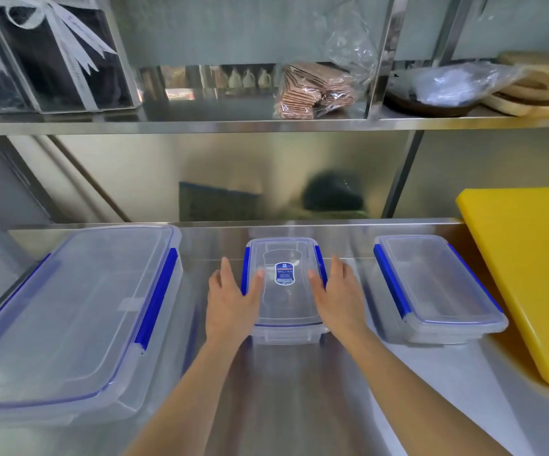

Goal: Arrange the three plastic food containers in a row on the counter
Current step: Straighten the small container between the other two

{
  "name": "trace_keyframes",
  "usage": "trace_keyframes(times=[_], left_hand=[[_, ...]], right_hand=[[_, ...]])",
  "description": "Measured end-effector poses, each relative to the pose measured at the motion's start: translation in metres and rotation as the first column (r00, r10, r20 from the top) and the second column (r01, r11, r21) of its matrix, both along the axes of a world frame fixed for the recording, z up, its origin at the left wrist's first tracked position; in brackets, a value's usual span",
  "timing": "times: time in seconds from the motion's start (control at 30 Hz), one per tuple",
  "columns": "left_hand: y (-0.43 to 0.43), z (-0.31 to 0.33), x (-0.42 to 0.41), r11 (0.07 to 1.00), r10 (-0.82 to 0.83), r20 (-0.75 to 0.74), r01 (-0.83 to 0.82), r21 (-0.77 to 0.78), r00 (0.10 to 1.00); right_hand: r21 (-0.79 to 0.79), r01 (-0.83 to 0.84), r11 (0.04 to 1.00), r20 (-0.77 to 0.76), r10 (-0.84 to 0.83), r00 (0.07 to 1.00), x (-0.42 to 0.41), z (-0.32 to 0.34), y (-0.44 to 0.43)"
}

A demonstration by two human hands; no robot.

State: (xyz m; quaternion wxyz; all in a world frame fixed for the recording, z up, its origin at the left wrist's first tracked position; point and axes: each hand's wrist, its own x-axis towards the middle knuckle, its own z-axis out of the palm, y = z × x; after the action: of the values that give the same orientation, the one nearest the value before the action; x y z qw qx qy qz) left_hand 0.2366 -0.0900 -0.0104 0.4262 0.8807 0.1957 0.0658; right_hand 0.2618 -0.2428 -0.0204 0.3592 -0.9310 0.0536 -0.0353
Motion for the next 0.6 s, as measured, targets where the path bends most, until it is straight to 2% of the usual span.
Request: trace_keyframes(times=[0.1,0.17,0.27,0.37,0.43,0.5,0.6], left_hand=[[0.037,0.032,-0.013,0.997,0.026,0.131,-0.036,0.075,0.991],[0.084,0.046,-0.027,0.975,0.118,0.202,-0.152,0.161,0.972],[0.162,0.046,-0.045,0.893,0.266,0.163,-0.307,0.329,0.95],[0.206,0.035,-0.057,0.793,0.418,0.029,-0.38,0.476,0.908],[0.223,0.026,-0.061,0.813,0.458,-0.073,-0.384,0.437,0.886],[0.232,0.016,-0.06,0.862,0.456,-0.151,-0.393,0.32,0.877],[0.225,0.004,-0.061,0.909,0.407,-0.116,-0.389,0.152,0.906]], right_hand=[[0.027,-0.011,1.0,0.211,0.005,0.978,-0.012,0.016,0.021],[0.061,-0.142,0.988,0.207,0.126,0.97,-0.024,0.018,0.053],[0.226,-0.299,0.927,0.107,0.281,0.954,-0.048,0.019,0.103],[0.528,-0.271,0.805,-0.109,0.381,0.918,-0.059,0.02,0.123],[0.676,-0.187,0.712,-0.212,0.432,0.877,-0.061,0.017,0.131],[0.743,-0.123,0.657,-0.25,0.444,0.86,-0.058,0.014,0.137],[0.74,-0.114,0.663,-0.257,0.435,0.863,-0.05,0.004,0.149]])
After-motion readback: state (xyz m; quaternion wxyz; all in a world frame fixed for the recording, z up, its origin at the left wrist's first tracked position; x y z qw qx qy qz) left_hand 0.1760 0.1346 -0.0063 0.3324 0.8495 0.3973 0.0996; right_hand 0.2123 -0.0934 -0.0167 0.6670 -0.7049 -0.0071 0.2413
